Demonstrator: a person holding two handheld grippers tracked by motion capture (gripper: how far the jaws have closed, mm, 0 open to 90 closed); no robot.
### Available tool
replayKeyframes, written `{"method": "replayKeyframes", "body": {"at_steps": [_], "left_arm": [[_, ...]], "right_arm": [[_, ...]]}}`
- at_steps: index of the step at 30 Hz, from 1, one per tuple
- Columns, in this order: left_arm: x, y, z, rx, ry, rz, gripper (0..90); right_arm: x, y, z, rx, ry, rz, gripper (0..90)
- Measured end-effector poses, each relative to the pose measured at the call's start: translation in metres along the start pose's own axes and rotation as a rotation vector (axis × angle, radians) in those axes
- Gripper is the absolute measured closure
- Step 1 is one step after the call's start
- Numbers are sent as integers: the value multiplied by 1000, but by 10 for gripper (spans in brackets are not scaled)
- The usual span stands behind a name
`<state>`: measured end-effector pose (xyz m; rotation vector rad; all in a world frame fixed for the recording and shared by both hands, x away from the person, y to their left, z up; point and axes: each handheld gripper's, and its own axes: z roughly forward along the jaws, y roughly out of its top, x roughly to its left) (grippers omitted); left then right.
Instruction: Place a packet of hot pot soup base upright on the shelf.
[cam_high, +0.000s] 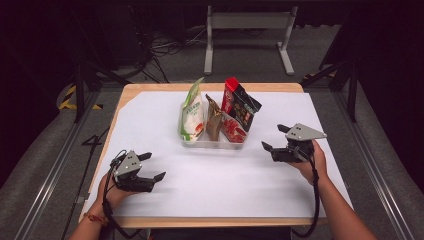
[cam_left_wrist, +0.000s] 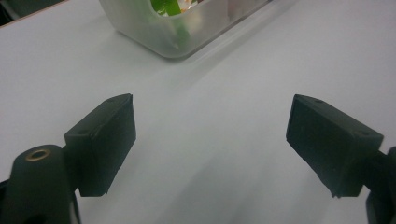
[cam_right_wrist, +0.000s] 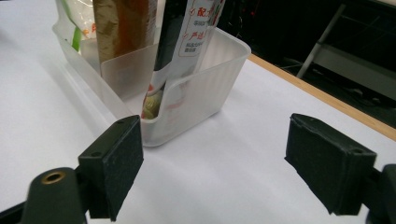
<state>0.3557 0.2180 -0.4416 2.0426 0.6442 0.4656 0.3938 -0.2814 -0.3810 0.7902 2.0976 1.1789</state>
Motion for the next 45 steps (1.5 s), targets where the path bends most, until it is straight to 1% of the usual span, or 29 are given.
{"method": "replayKeyframes", "body": {"at_steps": [2,3,5,6,8,10,14,16,19,23,26,31,33,36,40,45], "left_arm": [[0,0,0,-1,0,2,166],[0,0,0,-1,1,2,166],[0,0,0,-1,-1,-1,166],[0,0,0,-1,-1,-1,166],[-1,0,0,-1,1,0,166],[-1,0,1,0,1,1,166],[-1,0,2,0,4,3,160],[-1,0,2,3,4,5,159],[-1,0,2,2,3,-2,159],[-1,0,2,4,7,4,159],[-1,0,2,2,11,-2,155],[-1,0,2,9,11,0,152],[-2,0,2,10,14,-3,152],[-2,0,2,9,13,-3,152],[-2,0,2,12,14,0,152],[-1,0,2,7,15,-1,151]], "right_arm": [[0,-2,-2,-3,0,-3,196],[1,-6,-4,0,-6,-20,194],[2,-9,-6,16,-10,-33,189],[2,-9,-6,16,-10,-33,189],[3,-13,-11,13,-16,-51,193],[3,-16,-14,15,-19,-54,193],[2,-22,-19,21,-22,-51,191],[2,-28,-24,17,-24,-45,192],[0,-35,-28,24,-27,-43,193],[-1,-41,-33,24,-25,-33,204],[-2,-47,-38,28,-33,-34,204],[-4,-58,-46,30,-45,-17,201],[-5,-62,-48,28,-45,-13,203],[-6,-69,-51,40,-42,-4,217],[-6,-76,-57,30,-46,0,218],[-4,-82,-61,37,-53,-5,218]]}}
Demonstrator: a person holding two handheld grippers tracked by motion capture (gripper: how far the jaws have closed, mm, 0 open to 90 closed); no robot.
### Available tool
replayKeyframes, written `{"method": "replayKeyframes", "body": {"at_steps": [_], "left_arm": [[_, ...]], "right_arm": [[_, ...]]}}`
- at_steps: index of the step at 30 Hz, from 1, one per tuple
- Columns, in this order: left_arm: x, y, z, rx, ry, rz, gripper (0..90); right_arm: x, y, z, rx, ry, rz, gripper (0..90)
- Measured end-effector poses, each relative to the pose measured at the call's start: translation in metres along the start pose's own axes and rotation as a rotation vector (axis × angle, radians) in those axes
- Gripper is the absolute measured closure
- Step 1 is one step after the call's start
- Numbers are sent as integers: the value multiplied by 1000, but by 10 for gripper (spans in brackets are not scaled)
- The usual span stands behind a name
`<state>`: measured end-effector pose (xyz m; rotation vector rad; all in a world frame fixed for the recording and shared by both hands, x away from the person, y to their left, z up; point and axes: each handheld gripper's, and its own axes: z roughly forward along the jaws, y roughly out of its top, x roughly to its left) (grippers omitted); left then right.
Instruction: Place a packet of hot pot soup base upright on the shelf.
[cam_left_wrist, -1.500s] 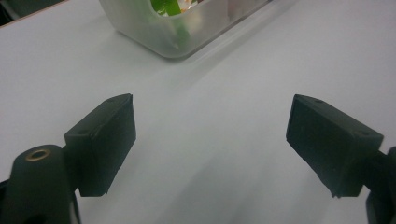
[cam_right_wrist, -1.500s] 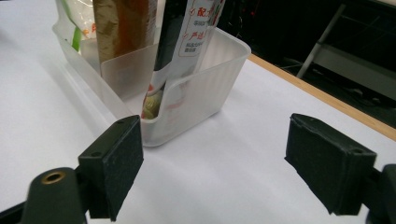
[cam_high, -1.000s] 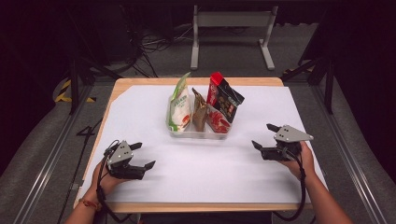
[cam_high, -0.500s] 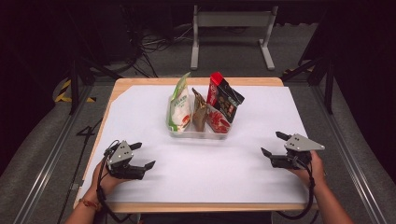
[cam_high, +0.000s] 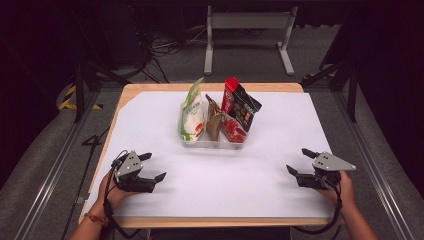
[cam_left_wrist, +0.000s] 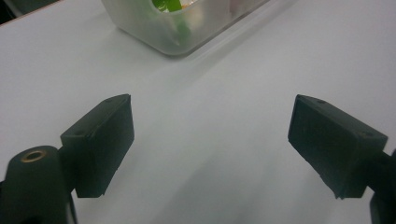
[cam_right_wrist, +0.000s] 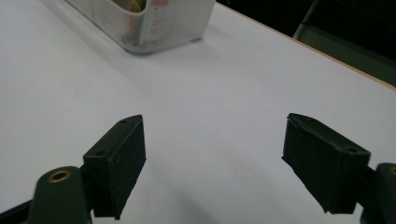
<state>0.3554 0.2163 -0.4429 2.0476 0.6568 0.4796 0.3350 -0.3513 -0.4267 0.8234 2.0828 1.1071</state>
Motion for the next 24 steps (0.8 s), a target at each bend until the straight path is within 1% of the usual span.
{"method": "replayKeyframes", "body": {"at_steps": [3,12,15,20,24], "left_arm": [[0,0,0,4,1,2,151],[-1,0,1,6,1,2,148],[-1,0,0,-2,0,-6,148],[-1,1,-1,-14,-1,-5,148],[-2,1,0,-14,-7,-2,148]], "right_arm": [[1,-7,-4,-2,-10,11,213],[1,-19,-10,-12,-16,52,208],[1,-20,-13,-22,-17,57,204],[-1,-23,-19,-36,-23,85,201],[-1,-25,-24,-47,-36,94,199]]}}
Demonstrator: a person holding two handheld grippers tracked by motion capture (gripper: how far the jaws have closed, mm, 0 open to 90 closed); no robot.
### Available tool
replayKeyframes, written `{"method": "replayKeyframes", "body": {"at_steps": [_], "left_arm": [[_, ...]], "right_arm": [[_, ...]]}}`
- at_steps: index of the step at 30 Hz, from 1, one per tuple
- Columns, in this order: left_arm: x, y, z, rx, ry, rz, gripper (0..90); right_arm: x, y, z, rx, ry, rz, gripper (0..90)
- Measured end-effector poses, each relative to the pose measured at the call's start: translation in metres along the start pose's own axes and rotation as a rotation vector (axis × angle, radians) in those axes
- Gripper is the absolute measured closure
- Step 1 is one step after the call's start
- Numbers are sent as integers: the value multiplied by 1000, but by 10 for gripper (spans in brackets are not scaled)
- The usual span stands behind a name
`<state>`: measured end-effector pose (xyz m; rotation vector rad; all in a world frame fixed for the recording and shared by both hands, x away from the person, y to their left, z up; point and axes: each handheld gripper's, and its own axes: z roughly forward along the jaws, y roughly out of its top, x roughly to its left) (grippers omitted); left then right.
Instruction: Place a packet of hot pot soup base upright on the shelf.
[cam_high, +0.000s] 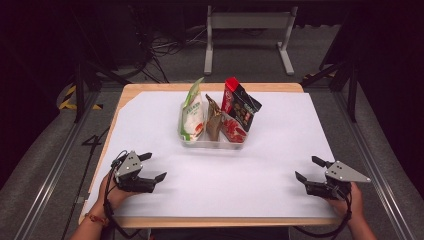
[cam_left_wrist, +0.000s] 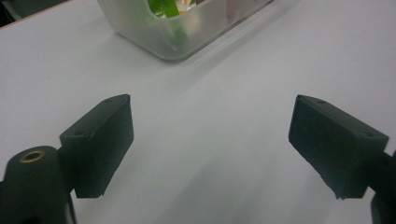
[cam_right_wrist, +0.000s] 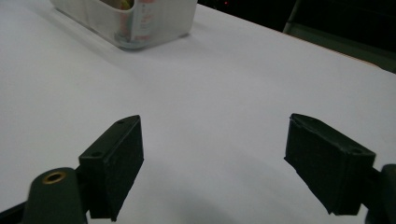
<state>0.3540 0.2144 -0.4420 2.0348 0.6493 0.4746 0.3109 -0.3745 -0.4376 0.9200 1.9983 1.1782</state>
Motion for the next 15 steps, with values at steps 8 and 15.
{"method": "replayKeyframes", "body": {"at_steps": [8,15], "left_arm": [[-1,2,1,-6,-9,5,148],[-2,2,1,-5,-5,6,148]], "right_arm": [[-4,-1,-6,-16,-14,25,199],[-4,-1,-7,-29,-12,40,202]]}}
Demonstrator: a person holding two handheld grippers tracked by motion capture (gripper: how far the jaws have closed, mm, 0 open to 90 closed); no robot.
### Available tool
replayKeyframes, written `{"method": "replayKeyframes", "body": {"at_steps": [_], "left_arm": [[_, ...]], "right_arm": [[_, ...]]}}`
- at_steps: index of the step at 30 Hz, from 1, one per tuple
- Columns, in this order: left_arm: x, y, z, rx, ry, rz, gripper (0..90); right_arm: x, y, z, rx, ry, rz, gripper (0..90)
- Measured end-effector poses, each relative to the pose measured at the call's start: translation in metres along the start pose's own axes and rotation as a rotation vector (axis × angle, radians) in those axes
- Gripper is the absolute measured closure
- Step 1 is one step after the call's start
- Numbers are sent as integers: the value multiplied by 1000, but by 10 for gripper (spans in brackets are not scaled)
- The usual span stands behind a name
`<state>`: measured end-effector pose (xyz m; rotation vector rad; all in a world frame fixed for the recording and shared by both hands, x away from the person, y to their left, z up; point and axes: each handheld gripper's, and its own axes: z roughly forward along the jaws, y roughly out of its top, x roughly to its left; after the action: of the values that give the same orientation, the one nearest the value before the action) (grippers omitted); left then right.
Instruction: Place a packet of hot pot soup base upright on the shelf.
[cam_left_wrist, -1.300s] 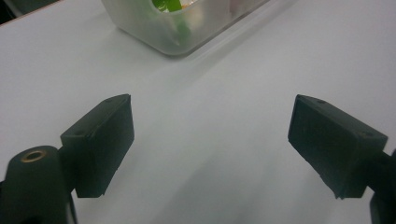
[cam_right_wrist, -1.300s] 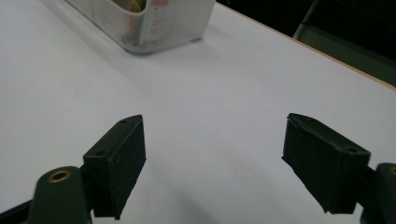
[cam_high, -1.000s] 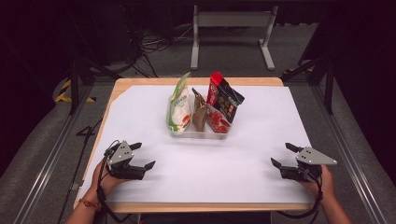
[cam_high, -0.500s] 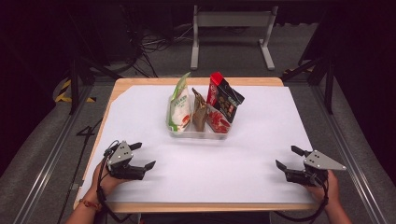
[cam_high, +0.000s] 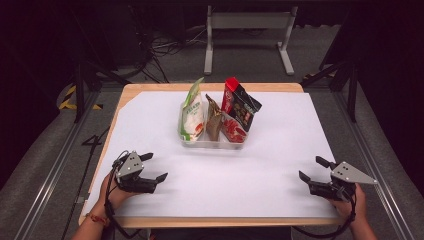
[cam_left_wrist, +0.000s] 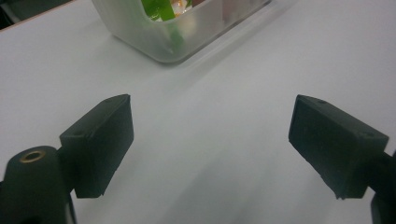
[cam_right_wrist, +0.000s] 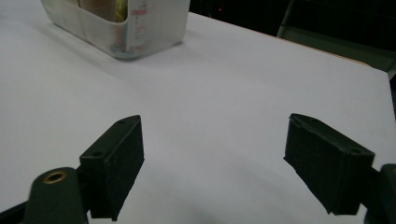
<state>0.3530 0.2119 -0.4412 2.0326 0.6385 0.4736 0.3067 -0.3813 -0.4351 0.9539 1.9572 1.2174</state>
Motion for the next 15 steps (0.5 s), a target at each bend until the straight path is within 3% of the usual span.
{"method": "replayKeyframes", "body": {"at_steps": [15], "left_arm": [[0,0,-3,-9,2,10,148]], "right_arm": [[4,7,0,-4,1,-3,203]]}}
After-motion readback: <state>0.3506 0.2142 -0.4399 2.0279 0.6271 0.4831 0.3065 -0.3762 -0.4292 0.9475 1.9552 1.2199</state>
